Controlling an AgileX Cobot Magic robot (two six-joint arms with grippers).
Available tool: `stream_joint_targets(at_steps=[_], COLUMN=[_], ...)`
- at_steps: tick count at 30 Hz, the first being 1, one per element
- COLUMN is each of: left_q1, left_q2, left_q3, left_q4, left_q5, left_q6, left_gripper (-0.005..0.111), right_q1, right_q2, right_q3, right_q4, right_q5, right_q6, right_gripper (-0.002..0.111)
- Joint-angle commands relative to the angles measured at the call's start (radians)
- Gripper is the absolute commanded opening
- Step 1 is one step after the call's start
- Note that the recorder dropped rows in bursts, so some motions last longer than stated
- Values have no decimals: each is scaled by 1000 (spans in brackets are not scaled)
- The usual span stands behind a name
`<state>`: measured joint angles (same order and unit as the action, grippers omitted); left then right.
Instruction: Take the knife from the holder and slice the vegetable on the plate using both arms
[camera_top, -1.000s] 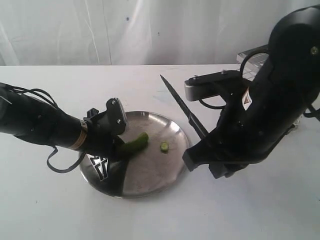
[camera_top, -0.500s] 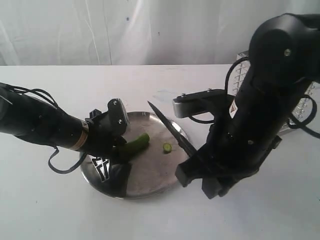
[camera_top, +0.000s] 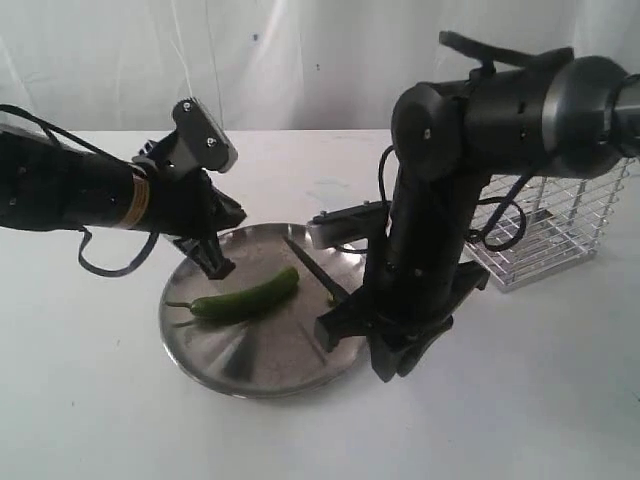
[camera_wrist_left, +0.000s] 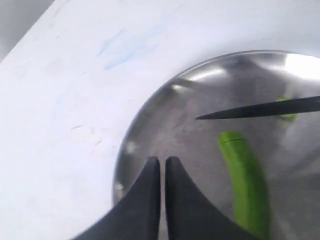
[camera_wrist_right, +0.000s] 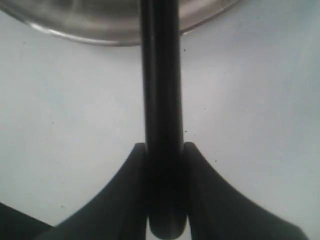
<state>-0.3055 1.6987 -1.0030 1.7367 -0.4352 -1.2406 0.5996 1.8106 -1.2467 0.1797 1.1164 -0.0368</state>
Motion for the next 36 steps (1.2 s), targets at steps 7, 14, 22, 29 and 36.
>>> stream_joint_targets(at_steps=[7,14,22,29,36], left_q1=[27,27,27,27,27], left_q2=[50,96,160,186,188], left_q3=[-2,-4,-4,-4,-4], left_q4=[-299,-452,-489,-583,-651], left_q5=[-20,-143,-151,-234,-298], left_q6=[14,3,-22,-44,-42], left_gripper=[0,0,0,0,0], right_q1=[-12,-12,-12,-12,-12], right_q2=[54,57,57,59,59], right_q3=[-12,-12,-12,-12,-12], right_q4=[-14,-11,4,47,36], right_q5=[-42,-28,-16,3,-6], right_q6=[-26,-42,-62,-94,-68], right_gripper=[0,0,0,0,0])
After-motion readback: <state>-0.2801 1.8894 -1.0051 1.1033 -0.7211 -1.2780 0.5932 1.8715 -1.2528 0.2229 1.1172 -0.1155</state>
